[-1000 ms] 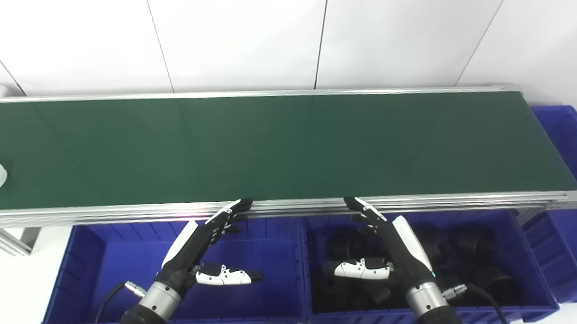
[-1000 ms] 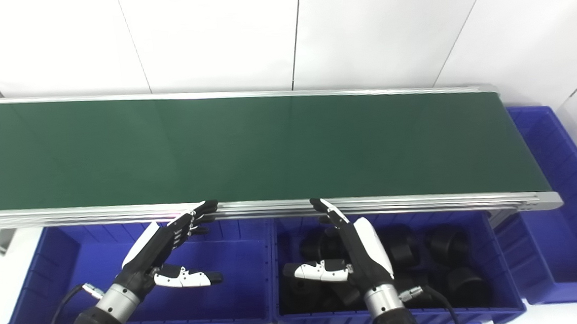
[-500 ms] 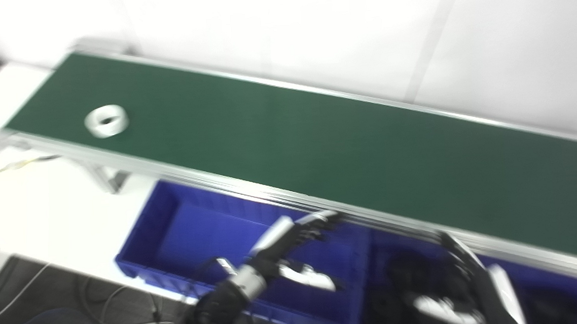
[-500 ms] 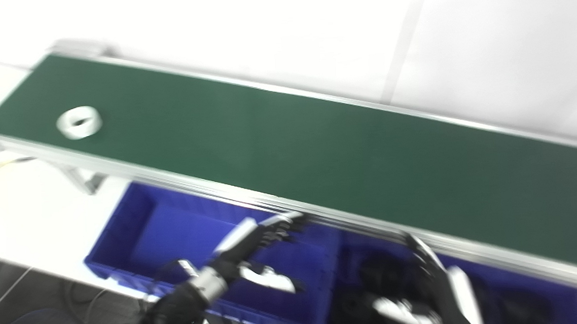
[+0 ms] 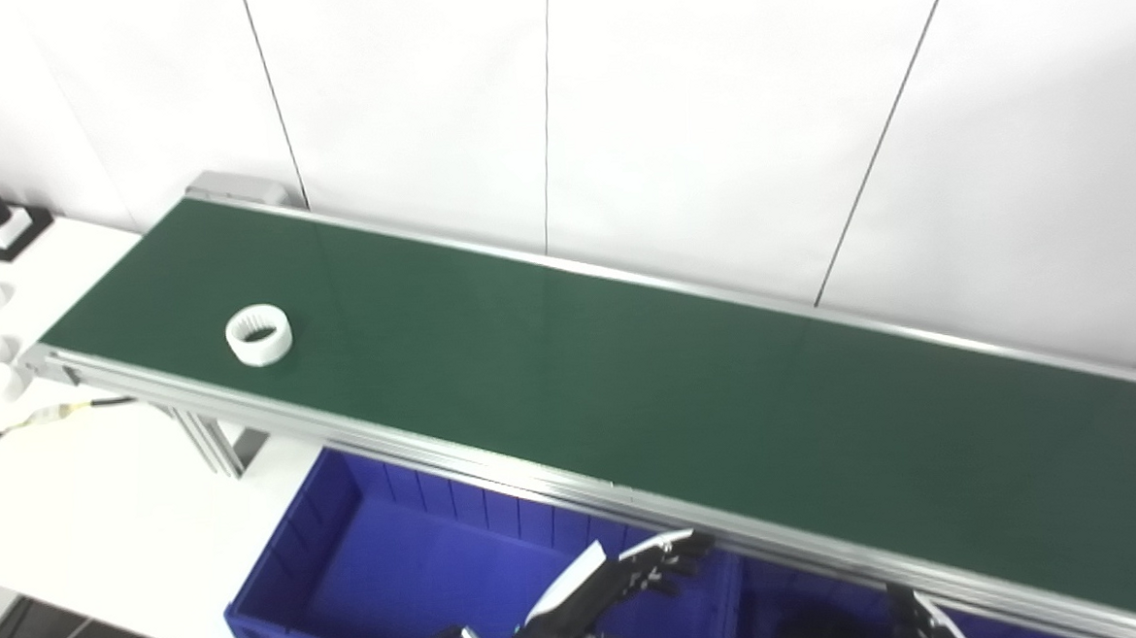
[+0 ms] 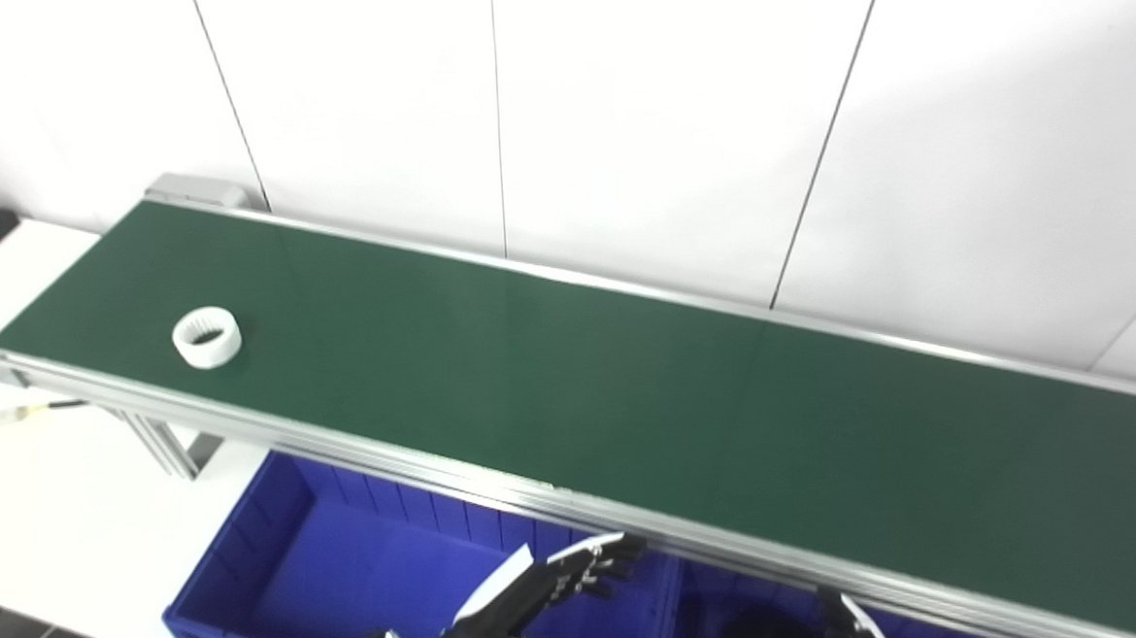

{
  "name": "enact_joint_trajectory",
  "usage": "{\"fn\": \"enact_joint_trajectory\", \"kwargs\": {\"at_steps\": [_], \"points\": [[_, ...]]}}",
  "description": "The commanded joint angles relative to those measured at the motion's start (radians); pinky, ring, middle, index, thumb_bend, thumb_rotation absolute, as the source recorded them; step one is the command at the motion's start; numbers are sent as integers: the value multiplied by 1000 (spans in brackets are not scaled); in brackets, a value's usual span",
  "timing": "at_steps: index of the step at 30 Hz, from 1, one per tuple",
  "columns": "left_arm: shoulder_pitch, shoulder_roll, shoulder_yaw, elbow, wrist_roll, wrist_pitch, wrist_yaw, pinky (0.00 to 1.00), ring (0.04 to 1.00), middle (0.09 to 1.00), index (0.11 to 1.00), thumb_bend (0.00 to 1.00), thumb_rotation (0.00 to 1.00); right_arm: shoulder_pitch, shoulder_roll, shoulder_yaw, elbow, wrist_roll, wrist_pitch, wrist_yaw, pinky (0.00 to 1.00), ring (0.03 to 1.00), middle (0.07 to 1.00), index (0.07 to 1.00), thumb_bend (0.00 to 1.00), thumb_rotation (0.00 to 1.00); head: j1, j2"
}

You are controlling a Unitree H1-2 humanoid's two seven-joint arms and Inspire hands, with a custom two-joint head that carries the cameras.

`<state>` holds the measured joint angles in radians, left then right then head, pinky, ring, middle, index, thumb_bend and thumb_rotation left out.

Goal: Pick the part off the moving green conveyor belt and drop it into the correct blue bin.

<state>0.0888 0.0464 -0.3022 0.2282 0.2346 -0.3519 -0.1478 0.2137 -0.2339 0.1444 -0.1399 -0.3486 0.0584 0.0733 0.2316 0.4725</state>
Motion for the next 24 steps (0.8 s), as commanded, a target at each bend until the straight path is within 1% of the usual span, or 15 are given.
{"fn": "enact_joint_trajectory", "kwargs": {"at_steps": [1,3,7,10,13,17,19,22,24], "points": [[-26,-6,1,1,-1,-63,17,805,862,896,892,870,269,-12,4,-1,-13,-4,-60,-21,772,836,868,884,831,224,-5,-8],[-30,-6,2,17,-4,-89,22,789,853,890,888,874,270,-13,7,3,-11,-11,-63,-27,759,828,862,877,836,229,-9,-19],[-35,-5,0,36,-8,-114,32,810,863,888,882,883,279,-15,18,6,-8,-5,-64,-29,745,821,858,870,841,210,-21,-26],[-37,-3,-4,39,-7,-117,44,823,865,882,872,895,290,-16,22,10,-10,-9,-61,-29,734,814,853,869,842,205,-30,-27],[-39,-5,-1,45,-11,-116,48,825,865,879,871,909,302,-21,23,12,2,-8,-74,-35,730,811,849,867,849,205,-37,-26],[-41,-3,-3,45,-18,-117,58,821,865,881,872,907,294,-23,30,9,13,6,-87,-39,728,806,844,864,851,195,-40,-27],[-43,-3,-5,44,-28,-118,69,797,852,877,866,902,274,-26,35,7,20,16,-96,-41,742,810,850,862,858,192,-42,-28],[-41,-4,-5,39,-38,-117,88,798,851,873,861,908,264,-29,38,7,28,16,-104,-44,746,811,852,862,859,191,-42,-27],[-34,-5,-4,22,-28,-118,109,817,861,870,854,909,289,-31,39,6,31,21,-105,-43,745,808,853,862,855,186,-46,-23]]}}
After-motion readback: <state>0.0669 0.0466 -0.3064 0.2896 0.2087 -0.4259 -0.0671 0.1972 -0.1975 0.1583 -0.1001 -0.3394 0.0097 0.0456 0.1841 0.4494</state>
